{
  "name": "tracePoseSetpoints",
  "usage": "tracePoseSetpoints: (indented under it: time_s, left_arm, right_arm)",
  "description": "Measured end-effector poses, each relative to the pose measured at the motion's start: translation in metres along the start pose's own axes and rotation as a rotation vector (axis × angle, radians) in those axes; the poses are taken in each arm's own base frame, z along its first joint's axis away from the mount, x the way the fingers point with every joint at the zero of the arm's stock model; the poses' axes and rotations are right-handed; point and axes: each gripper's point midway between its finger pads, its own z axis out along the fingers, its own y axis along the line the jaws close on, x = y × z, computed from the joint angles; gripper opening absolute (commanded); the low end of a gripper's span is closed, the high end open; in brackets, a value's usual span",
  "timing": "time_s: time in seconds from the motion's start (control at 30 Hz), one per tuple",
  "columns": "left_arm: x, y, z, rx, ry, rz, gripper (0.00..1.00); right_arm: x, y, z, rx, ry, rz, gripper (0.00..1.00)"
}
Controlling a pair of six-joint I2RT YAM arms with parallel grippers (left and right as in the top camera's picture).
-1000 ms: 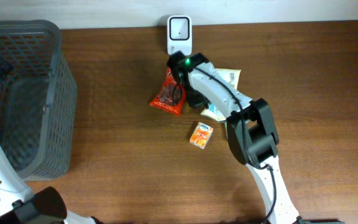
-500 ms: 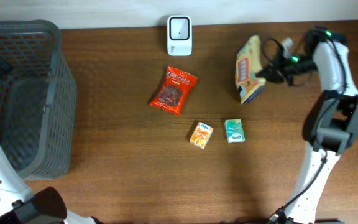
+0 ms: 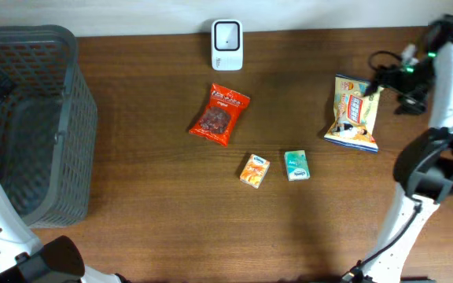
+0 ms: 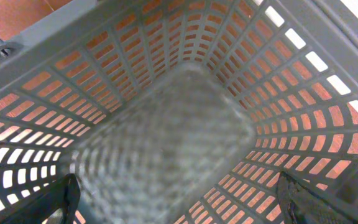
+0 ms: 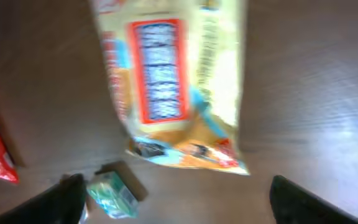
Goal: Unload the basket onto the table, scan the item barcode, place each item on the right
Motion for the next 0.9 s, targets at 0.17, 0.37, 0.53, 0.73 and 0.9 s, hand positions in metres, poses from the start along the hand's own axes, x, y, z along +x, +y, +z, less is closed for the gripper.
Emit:
tracePoseSetpoints:
  time_s: [0.17, 0.37, 0.53, 0.73, 0.9]
  left_arm:
    - [0.0, 0.0, 0.0, 0.0, -0.001, 0.0, 0.99]
    - [0.0, 0.0, 0.0, 0.0, 0.0, 0.0, 0.99]
    - [0.0, 0.0, 0.0, 0.0, 0.0, 0.0, 0.99]
    - [0.0, 0.0, 0.0, 0.0, 0.0, 0.0, 0.99]
    - [0.0, 0.0, 0.0, 0.0, 0.0, 0.0, 0.99]
  right_arm:
    - [0.003, 0.031, 0.056, 0.269, -0.008, -0.066, 0.99]
    - [0.004, 0.001, 0.106, 0.374, -0.011, -0.011, 0.04]
    - [0.006, 0.022, 0.106, 0.261, 0.002, -0.007, 0.04]
    - [-0.005, 0.149, 0.084, 0.001, -0.114, -0.253, 0.04]
    - [0.007, 0.279, 0.062, 0.025, -0.378, -0.54, 0.04]
